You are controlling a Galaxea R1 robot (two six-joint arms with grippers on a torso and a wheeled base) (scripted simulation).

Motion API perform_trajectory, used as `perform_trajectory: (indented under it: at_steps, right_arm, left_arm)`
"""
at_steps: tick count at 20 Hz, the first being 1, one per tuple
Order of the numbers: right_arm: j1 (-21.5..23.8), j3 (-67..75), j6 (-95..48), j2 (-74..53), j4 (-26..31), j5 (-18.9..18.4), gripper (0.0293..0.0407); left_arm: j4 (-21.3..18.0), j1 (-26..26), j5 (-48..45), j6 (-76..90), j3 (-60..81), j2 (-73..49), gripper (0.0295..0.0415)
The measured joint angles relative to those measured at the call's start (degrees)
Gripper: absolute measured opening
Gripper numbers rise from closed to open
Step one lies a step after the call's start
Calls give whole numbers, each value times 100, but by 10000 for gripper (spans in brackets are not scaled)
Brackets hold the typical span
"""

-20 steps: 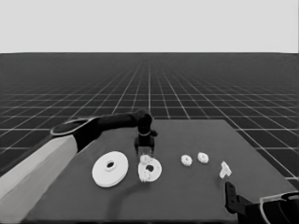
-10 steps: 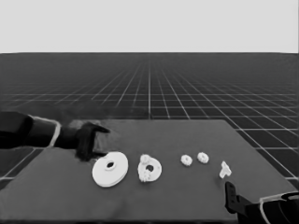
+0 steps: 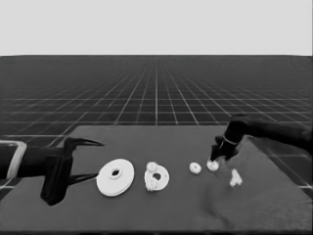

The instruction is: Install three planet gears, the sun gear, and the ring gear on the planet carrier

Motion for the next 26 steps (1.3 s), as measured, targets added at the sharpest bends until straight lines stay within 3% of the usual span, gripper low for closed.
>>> perform_trajectory:
  at_steps: [2, 6, 7, 9, 16, 18, 19, 26]
  right_arm:
    - [-24, -1103, -77, 524, 82, -151, 385]
    - [-42, -1741, -175, 828, 116, -220, 385]
    - [-429, -2021, -275, 960, -143, 119, 385]
    - [-874, -2456, -437, 1172, -340, 459, 385]
    - [-1055, -2761, -559, 1318, -409, 644, 385]
    - [-1055, -2769, -561, 1313, -411, 646, 317]
    - [-1055, -2768, -561, 1316, -411, 646, 312]
    - [-1055, -2770, -562, 1317, -412, 648, 312]
  left_arm:
    - [0, -1, -2, 4, 4, -4, 385]
    - [1, -2, -3, 6, 5, -5, 385]
    - [1, -2, -3, 6, 5, -5, 385]
    - [1, -2, -3, 6, 5, -5, 385]
    - [1, -2, -3, 6, 5, -5, 385]
    - [1, -2, -3, 6, 5, -5, 385]
    - [1, -2, -3, 6, 5, -5, 385]
    - [1, -2, -3, 6, 5, -5, 385]
